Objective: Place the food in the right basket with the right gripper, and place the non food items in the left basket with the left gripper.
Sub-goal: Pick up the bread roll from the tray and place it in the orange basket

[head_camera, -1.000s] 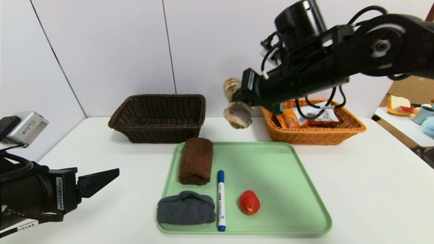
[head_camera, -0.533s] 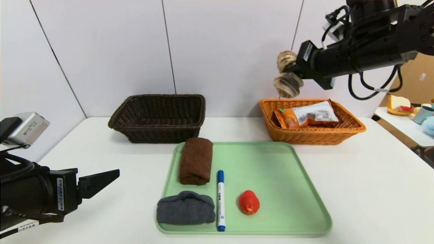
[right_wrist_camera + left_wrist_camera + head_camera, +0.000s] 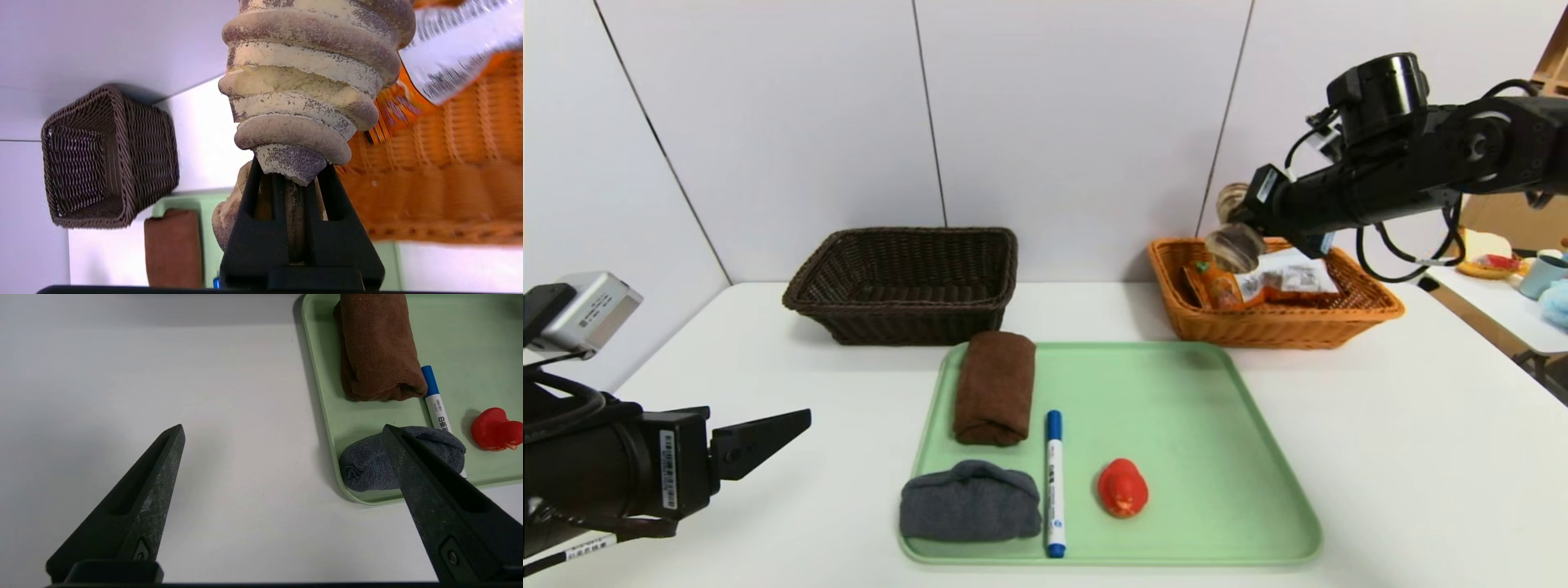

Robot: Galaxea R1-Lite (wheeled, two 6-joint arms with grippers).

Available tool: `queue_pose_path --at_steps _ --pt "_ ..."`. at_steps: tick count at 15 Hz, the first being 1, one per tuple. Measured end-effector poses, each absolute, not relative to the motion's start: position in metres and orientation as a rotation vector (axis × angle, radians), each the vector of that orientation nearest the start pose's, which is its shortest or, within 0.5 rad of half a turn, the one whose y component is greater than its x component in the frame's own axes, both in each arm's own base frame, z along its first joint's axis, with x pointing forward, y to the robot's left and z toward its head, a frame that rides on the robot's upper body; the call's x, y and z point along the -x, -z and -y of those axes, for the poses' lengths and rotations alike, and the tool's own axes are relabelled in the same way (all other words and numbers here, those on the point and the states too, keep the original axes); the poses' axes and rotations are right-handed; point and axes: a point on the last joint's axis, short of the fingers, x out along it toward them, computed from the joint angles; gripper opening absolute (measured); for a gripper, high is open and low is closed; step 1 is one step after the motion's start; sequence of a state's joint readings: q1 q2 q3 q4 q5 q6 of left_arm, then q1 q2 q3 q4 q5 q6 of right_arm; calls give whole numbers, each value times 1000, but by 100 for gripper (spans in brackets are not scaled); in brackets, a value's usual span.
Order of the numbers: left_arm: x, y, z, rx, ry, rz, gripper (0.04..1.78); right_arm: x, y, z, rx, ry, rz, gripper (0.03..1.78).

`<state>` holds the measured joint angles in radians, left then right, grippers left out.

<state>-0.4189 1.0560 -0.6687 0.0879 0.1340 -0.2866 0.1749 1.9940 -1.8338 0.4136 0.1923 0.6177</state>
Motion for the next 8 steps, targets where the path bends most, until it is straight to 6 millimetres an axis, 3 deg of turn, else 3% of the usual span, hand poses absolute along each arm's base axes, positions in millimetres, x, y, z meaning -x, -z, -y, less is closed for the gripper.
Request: queue_pose_path --at_steps 2,3,6,8 --pt "-123 -218 52 149 211 -494 169 -399 -254 -73 -599 -166 -661 16" --pt "-123 -217 51 148 210 -496 169 -405 -248 -74 -599 -164 -661 25" --pt "-122 -216 51 147 209 -500 169 -417 -231 -76 -599 -156 -679 72" --pt "-122 -215 51 146 209 -503 169 -422 -224 -76 -598 -150 -692 94"
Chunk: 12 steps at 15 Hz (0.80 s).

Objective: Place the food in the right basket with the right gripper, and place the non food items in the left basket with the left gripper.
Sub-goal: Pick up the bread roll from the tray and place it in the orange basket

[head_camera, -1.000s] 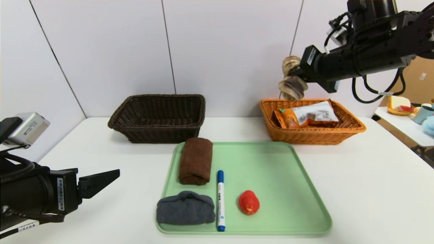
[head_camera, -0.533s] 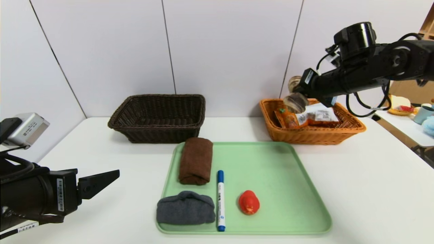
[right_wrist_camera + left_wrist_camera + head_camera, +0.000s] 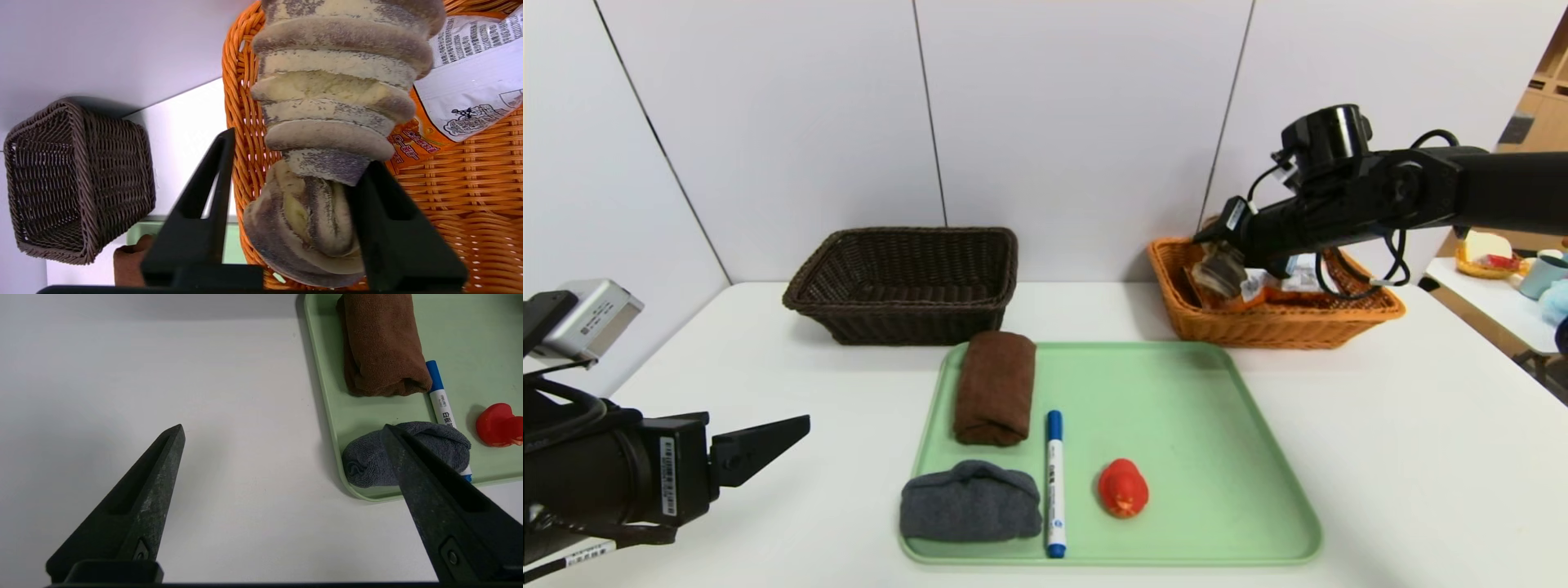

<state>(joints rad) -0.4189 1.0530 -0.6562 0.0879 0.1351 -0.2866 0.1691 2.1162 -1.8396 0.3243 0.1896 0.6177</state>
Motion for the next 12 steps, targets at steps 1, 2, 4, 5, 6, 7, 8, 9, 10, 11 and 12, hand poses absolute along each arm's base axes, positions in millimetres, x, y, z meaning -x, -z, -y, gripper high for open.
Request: queue_pose_path --at_steps 1,2,4,5,6,7,8,9,10,11,12 --pt "-122 -215 51 146 208 -504 169 -423 -222 -76 -598 -148 -694 103" --pt "-122 -215 51 145 209 -505 169 -424 -222 -76 -598 -151 -686 111" --pt "-122 -214 51 146 209 -507 169 -424 -225 -76 -596 -153 -661 125" --pt "-122 -214 51 145 209 -506 169 -424 -227 -76 -593 -152 -657 130" --pt "-122 -214 51 145 209 -508 169 -423 -229 -76 -591 -149 -654 135" --pt "-122 -214 51 145 209 -508 169 -423 -230 -76 -588 -138 -647 140" --pt "-123 -214 51 145 209 -508 169 -424 -231 -76 -582 -125 -638 143" --pt "-123 -214 51 145 210 -508 169 -424 -231 -76 -580 -120 -636 146" --pt "-123 -214 51 145 209 -507 169 -424 -231 -77 -581 -120 -635 149" --pt "-123 -214 51 145 209 -508 169 -424 -231 -77 -580 -119 -636 152" --pt "-122 -214 51 145 209 -509 169 -424 -231 -77 -580 -118 -636 154"
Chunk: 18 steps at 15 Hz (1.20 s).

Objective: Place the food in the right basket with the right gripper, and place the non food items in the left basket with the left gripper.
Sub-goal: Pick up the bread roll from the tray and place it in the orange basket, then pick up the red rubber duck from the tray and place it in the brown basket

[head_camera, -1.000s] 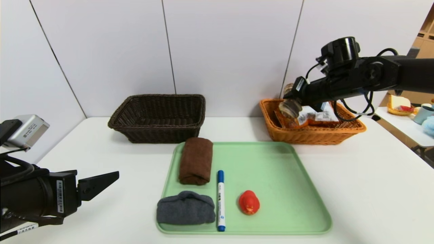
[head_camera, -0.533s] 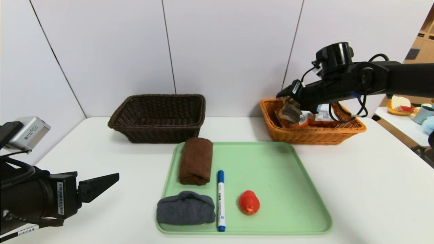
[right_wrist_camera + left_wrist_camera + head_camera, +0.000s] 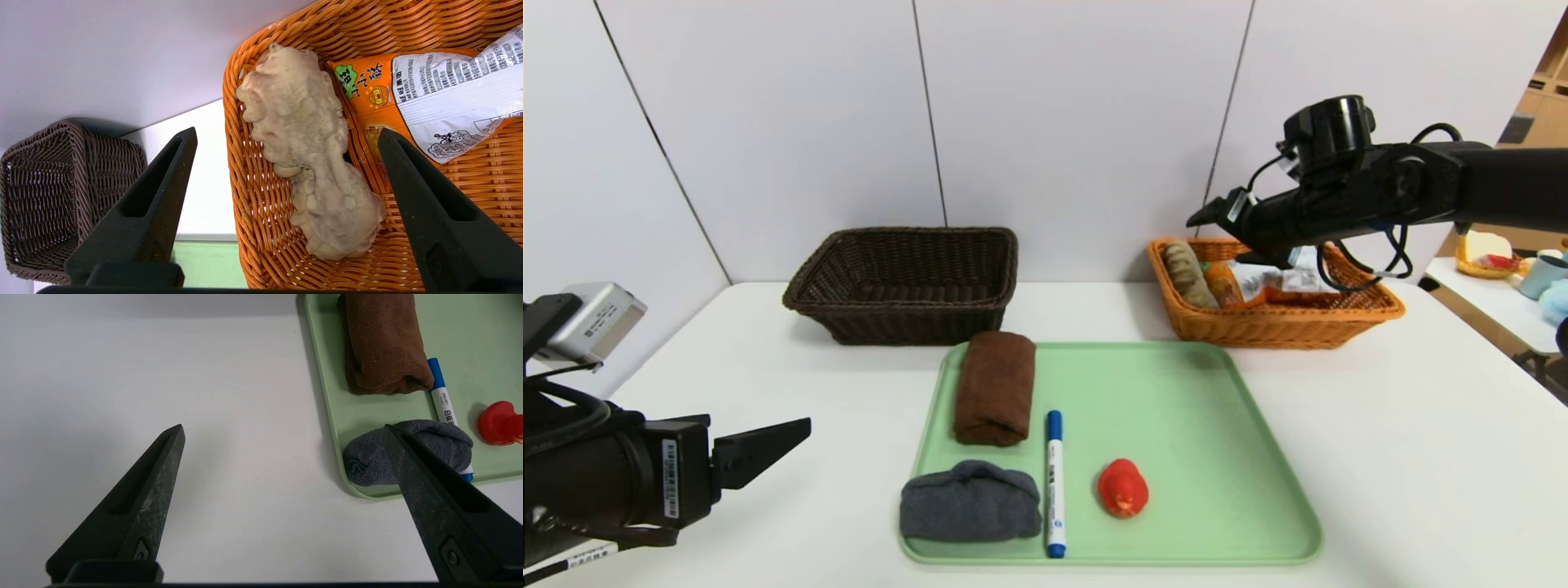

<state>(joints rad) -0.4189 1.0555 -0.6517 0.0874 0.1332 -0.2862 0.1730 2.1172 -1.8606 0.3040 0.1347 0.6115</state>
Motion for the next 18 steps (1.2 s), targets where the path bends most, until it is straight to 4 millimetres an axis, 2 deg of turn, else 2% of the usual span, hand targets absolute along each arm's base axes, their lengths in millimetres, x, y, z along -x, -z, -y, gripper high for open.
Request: queue_pose_path --at_steps 3,5,7,10,12,15,18 --pt "-122 -212 51 143 208 -511 169 -419 -238 -81 -566 -108 -612 160" --pt "-122 -212 51 143 207 -510 169 -405 -255 -97 -535 -121 -582 162" --pt "-121 -213 51 145 206 -506 169 -376 -273 -124 -478 -180 -611 164" --pt "-121 -214 50 146 207 -503 169 -313 -286 -167 -358 -289 -800 166" --pt "-120 -214 50 146 206 -500 169 -278 -283 -180 -263 -298 -965 167" --pt "-118 -215 49 148 207 -494 169 -243 -271 -186 -123 -267 -1191 169" --pt "-117 -215 49 150 207 -490 169 -233 -255 -192 -50 -229 -1325 169"
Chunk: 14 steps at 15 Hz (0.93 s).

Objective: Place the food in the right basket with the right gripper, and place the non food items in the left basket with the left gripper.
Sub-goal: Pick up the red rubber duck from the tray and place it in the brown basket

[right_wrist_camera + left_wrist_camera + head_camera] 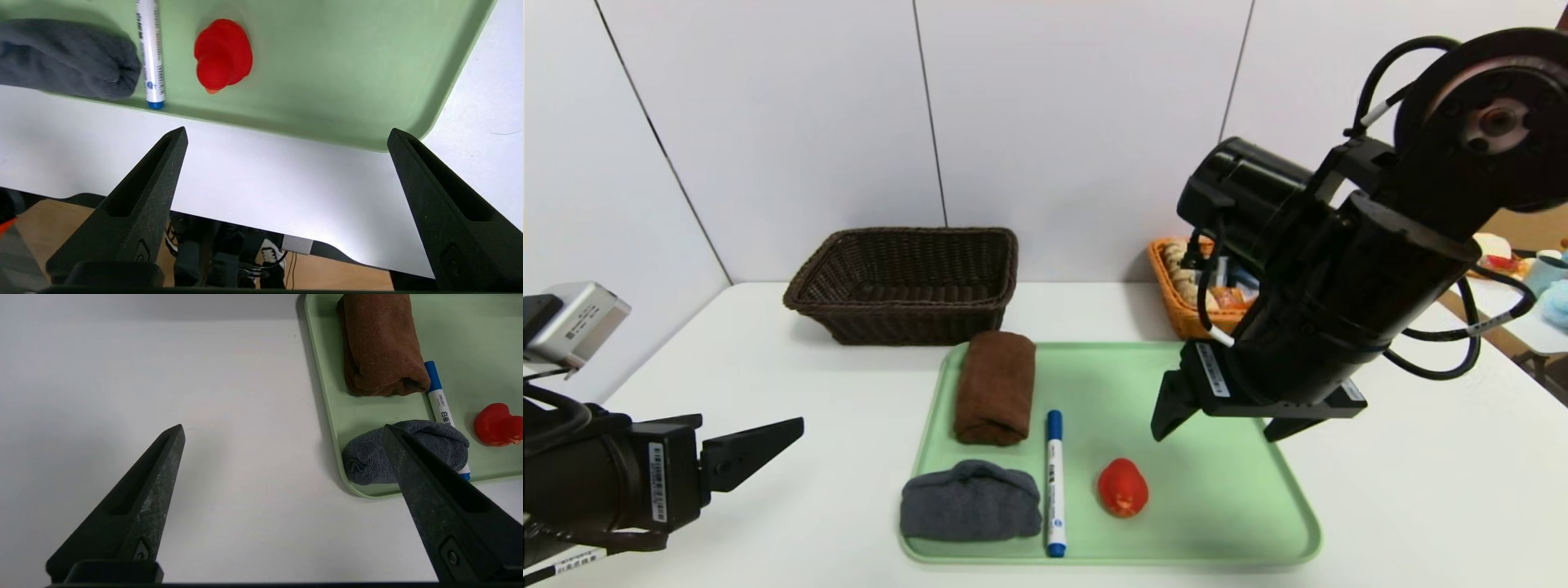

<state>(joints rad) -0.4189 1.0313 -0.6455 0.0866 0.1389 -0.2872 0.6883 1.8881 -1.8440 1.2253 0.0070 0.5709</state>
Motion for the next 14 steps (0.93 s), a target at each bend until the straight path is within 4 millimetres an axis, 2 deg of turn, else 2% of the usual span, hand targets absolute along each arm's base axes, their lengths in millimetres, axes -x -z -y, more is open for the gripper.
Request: queue_pose_path --at_steps 8,14 --pt "-104 -208 43 153 204 -480 169 -234 -218 -236 -13 -212 -1411 169" --pt "-95 -207 39 161 208 -461 169 -242 -199 -249 6 -200 -1433 169"
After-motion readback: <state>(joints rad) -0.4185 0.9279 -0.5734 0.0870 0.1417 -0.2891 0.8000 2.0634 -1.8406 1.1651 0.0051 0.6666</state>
